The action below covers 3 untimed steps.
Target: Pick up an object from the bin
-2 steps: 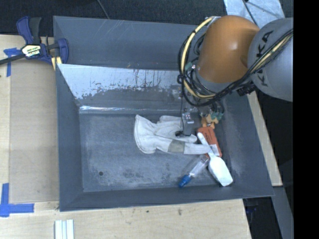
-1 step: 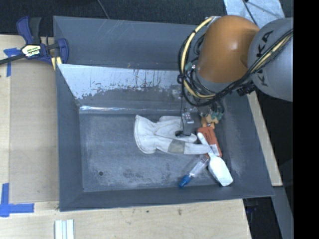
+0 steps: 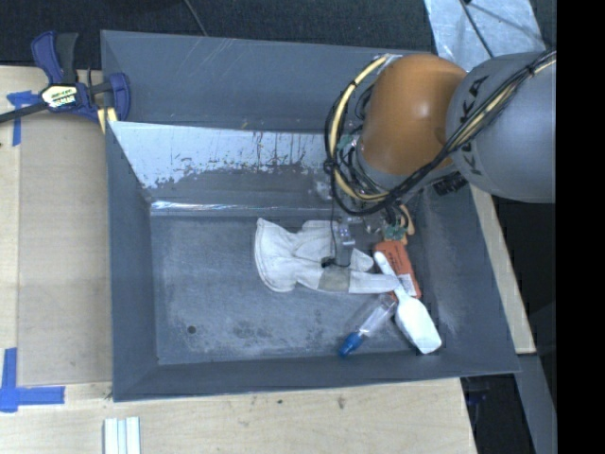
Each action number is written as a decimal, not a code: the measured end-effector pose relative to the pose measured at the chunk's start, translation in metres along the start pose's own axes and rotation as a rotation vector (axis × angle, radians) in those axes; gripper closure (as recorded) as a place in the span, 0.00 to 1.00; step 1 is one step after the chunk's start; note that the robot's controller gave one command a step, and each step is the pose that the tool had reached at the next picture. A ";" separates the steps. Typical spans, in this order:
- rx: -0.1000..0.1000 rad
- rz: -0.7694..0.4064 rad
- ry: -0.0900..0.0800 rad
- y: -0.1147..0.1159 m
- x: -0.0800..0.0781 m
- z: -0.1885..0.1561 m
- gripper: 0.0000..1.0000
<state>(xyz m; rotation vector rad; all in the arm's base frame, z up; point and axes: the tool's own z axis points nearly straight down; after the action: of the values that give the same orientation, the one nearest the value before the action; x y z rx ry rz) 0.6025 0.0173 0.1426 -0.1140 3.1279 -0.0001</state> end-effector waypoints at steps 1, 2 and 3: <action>-0.001 0.032 0.008 -0.011 0.006 0.045 0.00; -0.001 -0.070 0.009 -0.012 0.004 0.072 1.00; -0.001 -0.070 0.009 -0.012 0.004 0.072 1.00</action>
Offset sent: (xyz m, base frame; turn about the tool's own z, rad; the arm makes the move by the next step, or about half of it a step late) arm -0.0028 -0.0120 -0.0726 -0.0720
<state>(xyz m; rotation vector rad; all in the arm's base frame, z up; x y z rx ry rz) 0.6006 0.0051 0.0710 -0.2242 3.1315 0.0010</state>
